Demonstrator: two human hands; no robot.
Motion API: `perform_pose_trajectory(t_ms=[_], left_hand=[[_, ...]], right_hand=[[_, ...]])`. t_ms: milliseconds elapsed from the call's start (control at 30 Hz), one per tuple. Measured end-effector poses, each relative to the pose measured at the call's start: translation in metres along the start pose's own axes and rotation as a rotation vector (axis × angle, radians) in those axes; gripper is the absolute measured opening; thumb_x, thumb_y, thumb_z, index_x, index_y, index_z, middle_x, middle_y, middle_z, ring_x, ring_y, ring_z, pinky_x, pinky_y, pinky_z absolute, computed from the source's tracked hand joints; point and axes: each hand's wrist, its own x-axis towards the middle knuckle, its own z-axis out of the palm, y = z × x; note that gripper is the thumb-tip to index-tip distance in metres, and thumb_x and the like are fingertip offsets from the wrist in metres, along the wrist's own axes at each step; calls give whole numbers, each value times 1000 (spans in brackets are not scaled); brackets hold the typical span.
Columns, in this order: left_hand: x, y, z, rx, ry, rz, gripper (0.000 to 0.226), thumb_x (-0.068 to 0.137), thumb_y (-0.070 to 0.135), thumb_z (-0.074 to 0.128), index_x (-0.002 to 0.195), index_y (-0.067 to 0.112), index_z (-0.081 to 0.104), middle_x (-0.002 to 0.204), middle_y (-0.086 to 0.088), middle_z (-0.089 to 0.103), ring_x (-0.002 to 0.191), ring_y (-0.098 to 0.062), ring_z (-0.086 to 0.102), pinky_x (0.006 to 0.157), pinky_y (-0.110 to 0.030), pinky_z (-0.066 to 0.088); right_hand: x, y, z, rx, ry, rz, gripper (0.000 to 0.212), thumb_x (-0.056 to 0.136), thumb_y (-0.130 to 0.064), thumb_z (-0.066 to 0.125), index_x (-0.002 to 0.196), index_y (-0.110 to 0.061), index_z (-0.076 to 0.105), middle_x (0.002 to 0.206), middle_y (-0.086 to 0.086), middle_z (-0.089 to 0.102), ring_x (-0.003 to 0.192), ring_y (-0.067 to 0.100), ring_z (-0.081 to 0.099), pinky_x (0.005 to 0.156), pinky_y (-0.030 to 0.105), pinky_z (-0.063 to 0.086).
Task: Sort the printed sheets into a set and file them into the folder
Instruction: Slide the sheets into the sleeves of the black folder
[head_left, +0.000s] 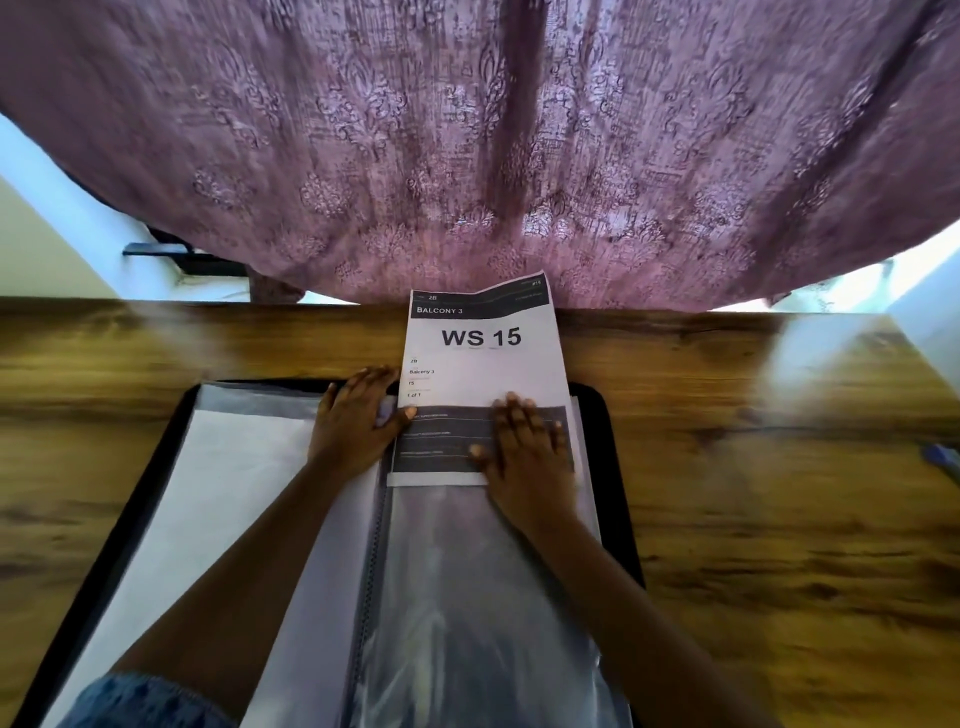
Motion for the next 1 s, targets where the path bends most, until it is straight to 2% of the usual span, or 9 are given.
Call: perform_pose_trajectory(t_ms=[67,233,367,433,567,733,833,900,1000], left_hand=[[0,1,-1,-2,-3,-3,75,85,65,33,148,25,35,153,1,37,144,-19,26,117,-44,10],[-4,3,-1,-15,19,-20,74,85,65,32,147,24,36,152,1,38,143,-18,28,117,-42,12],[-4,6,-1,-16,24,-35,73,85,63,32,147,24,36,152,1,37,143,-18,27,117,-42,11],[-4,7,-2,-10,32,-37,74,85,64,31,147,24,36,152,1,38,143,-18,28,118,-42,12],[-4,3,0,-18,61,-17,78,82,71,24,144,26,40,149,4,42,141,-17,31,117,-42,16],[-2,2,2,-5,68,-12,72,85,68,21,143,29,40,148,5,42,141,-16,31,116,-40,17],[-2,0,3,-13,79,-7,67,87,64,24,142,30,43,146,5,45,140,-16,33,116,-41,19],[-3,-1,4,-10,88,0,66,88,64,27,142,30,43,146,6,46,139,-15,33,115,-41,20],[-5,1,3,-13,100,5,68,88,66,27,142,28,43,146,5,46,139,-16,34,115,-41,19]], right_hand=[[6,22,-4,-21,28,65,86,85,-66,-10,152,-18,12,160,4,11,147,21,5,116,45,1],[51,35,-27,2,220,224,71,95,-55,14,143,-8,38,149,16,36,140,34,28,115,52,10],[130,16,-38,-8,184,-80,47,97,-34,46,136,-9,46,141,12,47,133,30,39,114,45,25],[169,4,-36,-16,123,-190,43,94,-30,53,132,-9,50,133,11,54,126,30,47,110,42,31],[216,-4,-33,-25,-18,-278,40,94,-28,52,130,-9,53,130,12,55,122,31,48,106,45,37],[242,-1,-42,9,-154,-172,32,94,-30,52,122,-15,58,123,12,59,113,31,53,98,44,43],[251,5,-51,184,-213,-144,22,89,-17,61,109,-12,68,118,12,63,108,29,56,94,32,42],[249,5,-59,298,-328,-154,21,85,-13,67,106,-9,69,115,11,65,106,27,58,88,26,39],[242,2,-64,314,-453,-135,26,82,-11,70,108,-9,66,115,8,62,105,24,55,86,27,39]])
